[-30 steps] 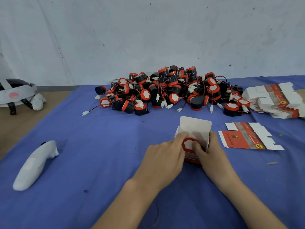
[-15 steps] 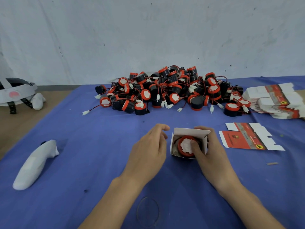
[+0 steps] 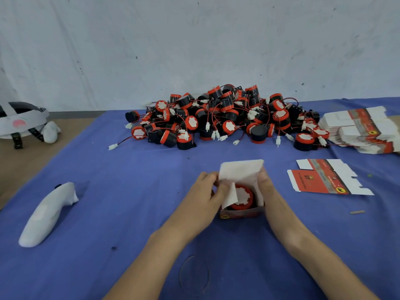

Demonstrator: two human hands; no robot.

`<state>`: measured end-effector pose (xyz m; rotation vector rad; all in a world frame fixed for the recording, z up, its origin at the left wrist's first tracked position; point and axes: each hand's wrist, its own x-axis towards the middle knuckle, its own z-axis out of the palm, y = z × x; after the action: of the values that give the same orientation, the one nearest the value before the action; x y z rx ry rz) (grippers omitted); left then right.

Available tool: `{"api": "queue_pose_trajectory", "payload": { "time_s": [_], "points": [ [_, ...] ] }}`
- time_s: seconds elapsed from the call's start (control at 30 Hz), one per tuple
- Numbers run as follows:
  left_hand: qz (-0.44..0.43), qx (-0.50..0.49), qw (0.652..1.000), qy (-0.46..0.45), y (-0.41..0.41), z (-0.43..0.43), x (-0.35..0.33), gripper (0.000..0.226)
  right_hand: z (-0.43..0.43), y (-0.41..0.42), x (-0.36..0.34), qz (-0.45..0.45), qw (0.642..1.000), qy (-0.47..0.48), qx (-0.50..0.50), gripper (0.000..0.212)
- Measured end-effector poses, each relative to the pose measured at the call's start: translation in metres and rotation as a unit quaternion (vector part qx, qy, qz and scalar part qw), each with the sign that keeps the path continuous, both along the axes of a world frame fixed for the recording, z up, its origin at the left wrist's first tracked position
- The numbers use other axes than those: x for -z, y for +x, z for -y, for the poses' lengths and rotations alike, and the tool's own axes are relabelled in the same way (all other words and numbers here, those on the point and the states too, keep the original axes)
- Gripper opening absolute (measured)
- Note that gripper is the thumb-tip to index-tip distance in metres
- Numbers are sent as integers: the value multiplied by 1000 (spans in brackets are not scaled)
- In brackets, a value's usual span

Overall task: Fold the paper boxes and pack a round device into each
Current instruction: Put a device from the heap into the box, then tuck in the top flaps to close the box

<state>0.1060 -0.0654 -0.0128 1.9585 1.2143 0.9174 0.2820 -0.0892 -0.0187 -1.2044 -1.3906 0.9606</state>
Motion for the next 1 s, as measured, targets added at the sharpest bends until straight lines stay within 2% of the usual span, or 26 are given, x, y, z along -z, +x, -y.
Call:
{"api": "queue_pose_trajectory", "payload": {
  "time_s": [0.1,0.17,0.27,0.3,0.43,0.6,0.73,0.83,0.9,1.0],
  "points": [
    [34,-20,999,-19,3,-3,0,13,2,5,-1,24,998,-56,-29,32],
    [74,-13,996,-39,4,-3,-1,19,-2,1,-5,41,998,-49,-8,42],
    [106,-12,993,-48,5,-4,-3,24,1,8,0,-56,996,-65,-26,37],
    [109,-16,993,-51,6,-5,-3,24,0,8,0,-59,996,-60,-30,38],
    [109,1,992,-61,5,-7,-3,28,2,5,1,28,998,-38,-39,41],
    [101,36,987,-116,-9,-7,-6,39,6,8,-4,58,998,-11,-15,30],
    [40,21,995,-88,-16,-5,-2,33,14,17,-5,123,991,-20,-51,48],
    [0,15,998,-60,-19,-3,3,31,20,18,-3,212,972,-11,-99,50],
    [15,26,998,-61,-21,-1,3,24,21,19,-3,196,977,-17,-85,47],
    [45,43,995,-78,-24,1,0,20,19,22,-6,89,994,-40,-56,36]
  ]
}}
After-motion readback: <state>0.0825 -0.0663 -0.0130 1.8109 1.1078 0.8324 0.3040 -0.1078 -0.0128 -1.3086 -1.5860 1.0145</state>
